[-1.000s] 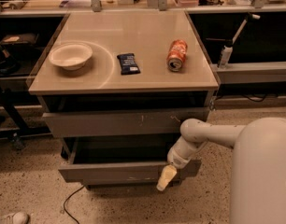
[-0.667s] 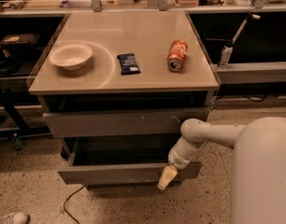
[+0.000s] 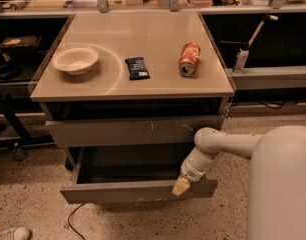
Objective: Open middle drawer
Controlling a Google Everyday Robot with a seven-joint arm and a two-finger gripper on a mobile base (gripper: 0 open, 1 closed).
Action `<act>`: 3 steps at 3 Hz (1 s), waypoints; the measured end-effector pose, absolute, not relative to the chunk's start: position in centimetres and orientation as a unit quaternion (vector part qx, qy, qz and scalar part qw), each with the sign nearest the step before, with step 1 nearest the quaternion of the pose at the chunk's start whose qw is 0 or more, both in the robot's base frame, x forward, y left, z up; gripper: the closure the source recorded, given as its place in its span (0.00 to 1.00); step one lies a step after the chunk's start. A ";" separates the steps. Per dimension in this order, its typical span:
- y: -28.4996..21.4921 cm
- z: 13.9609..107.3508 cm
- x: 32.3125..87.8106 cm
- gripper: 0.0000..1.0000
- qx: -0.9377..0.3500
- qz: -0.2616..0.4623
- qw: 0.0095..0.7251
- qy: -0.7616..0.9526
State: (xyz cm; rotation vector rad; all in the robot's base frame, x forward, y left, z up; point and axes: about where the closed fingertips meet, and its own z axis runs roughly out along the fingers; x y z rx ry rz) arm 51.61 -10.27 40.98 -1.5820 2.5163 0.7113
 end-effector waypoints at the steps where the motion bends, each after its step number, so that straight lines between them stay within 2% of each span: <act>1: -10.3 41.0 51.6 0.87 -0.517 0.233 0.043 0.823; 2: -10.1 41.0 51.7 1.00 -0.519 0.233 0.044 0.821; 3: -10.7 41.2 50.9 1.00 -0.515 0.234 0.042 0.823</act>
Offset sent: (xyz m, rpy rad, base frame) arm 0.0076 0.0043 0.0064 0.0132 -0.0176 0.0161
